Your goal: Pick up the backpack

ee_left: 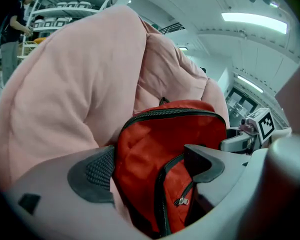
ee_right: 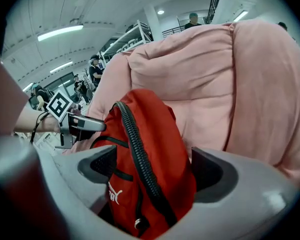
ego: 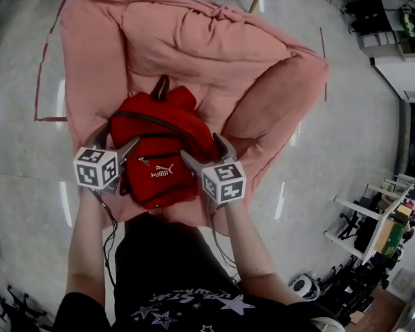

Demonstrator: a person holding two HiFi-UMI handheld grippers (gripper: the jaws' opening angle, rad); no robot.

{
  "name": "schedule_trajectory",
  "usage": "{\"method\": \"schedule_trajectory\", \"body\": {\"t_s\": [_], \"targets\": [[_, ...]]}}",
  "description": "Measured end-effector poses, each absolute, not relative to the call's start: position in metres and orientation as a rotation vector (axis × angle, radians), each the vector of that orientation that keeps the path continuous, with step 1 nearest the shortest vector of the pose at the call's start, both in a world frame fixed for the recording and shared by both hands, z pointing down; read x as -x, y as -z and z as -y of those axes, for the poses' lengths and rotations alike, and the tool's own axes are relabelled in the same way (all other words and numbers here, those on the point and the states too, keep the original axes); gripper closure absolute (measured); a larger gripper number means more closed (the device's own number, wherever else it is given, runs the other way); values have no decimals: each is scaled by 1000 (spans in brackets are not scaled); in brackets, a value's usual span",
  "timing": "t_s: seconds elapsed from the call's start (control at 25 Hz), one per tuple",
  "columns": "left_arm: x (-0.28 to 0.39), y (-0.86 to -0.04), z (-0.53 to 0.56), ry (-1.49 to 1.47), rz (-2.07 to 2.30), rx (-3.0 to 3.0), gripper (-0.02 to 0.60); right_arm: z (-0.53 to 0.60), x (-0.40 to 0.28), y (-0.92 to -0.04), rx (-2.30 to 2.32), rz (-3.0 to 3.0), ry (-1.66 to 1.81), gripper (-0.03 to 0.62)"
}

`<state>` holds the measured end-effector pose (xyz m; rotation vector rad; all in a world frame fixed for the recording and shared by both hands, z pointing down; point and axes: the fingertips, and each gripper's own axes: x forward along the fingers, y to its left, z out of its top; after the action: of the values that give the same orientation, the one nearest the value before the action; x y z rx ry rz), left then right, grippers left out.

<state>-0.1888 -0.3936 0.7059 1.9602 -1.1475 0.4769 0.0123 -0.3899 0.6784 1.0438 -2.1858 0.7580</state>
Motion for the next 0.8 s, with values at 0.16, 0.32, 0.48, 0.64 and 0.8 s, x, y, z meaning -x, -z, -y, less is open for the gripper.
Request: {"method": "schedule_trajectory", "body": {"t_s": [0.16, 0.32, 0.48, 0.64, 0.8], "targets": [[179, -727, 412, -514, 1084, -1963, 166, 406, -4, -697, -990, 2178, -777, 132], [170, -733, 419, -561, 989, -1916, 166, 410, 1, -704, -938, 2163, -793, 132], [156, -749, 426, -649, 902, -1875, 167, 417, 3, -716, -915, 2130, -778, 134], [153, -757, 430, -690, 909, -1888, 267, 416, 5, -728, -880, 2093, -770, 281], [154, -755, 425, -607, 879, -1894, 500, 410, 10, -725, -836, 2123, -757, 421]]}}
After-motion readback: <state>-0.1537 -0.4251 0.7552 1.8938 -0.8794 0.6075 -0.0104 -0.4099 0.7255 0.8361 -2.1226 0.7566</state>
